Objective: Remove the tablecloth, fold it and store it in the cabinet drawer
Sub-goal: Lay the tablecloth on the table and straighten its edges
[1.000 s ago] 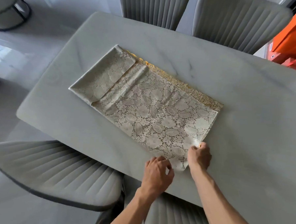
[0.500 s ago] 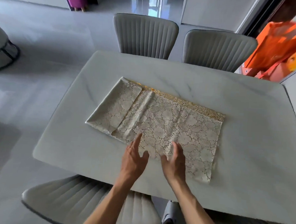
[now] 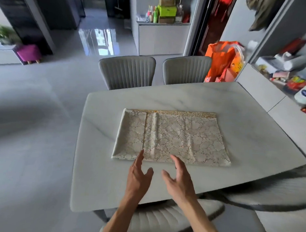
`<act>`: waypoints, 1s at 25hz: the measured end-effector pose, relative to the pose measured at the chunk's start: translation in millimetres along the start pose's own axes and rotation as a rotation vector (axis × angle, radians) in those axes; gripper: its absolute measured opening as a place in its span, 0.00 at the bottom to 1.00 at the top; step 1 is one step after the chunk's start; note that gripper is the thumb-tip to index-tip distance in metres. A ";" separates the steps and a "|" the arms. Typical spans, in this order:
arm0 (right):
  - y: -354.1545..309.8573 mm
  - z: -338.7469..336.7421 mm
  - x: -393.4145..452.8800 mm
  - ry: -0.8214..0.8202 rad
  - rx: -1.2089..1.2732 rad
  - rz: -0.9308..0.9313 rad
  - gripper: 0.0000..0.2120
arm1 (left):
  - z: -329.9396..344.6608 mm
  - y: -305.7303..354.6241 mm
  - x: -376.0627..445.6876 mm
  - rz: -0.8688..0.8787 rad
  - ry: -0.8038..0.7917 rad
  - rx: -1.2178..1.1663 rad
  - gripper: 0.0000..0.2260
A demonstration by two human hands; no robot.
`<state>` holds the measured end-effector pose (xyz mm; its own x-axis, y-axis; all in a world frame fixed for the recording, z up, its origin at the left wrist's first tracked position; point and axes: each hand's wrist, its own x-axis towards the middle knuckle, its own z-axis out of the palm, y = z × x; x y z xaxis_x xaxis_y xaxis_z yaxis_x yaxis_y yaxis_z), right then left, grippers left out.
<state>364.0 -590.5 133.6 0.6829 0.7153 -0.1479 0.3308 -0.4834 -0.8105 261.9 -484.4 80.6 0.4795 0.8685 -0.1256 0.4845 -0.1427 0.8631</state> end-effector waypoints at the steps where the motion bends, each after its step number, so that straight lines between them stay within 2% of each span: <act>1: -5.6 3.1 -9.8 0.033 0.015 -0.003 0.28 | -8.4 -0.1 -5.8 0.025 -0.021 -0.002 0.34; 5: -19.1 23.8 -49.8 0.149 0.095 -0.020 0.25 | -46.9 -13.4 -35.2 0.131 -0.073 -0.007 0.33; 10: -34.6 71.5 -116.8 0.146 0.165 0.054 0.23 | -106.1 -51.5 -81.7 0.070 -0.122 0.017 0.31; 12: -54.3 79.8 -125.5 0.214 0.184 0.068 0.22 | -127.8 -46.9 -75.9 0.110 -0.169 0.002 0.31; 15: -80.7 103.8 -115.4 0.240 0.173 0.091 0.21 | -159.3 -47.6 -49.2 0.149 -0.179 -0.037 0.31; 19: -128.2 178.2 -81.3 0.144 0.163 0.104 0.21 | -238.3 -97.7 4.0 0.097 -0.145 -0.077 0.30; 25: -179.8 281.7 6.4 0.236 0.189 0.319 0.26 | -329.8 -144.7 142.5 0.157 -0.310 -0.011 0.29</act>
<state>125.4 -356.9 118.7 0.8690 0.3996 -0.2919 -0.0310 -0.5449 -0.8379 18.8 -183.4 99.1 0.7477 0.6509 -0.1317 0.3800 -0.2566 0.8887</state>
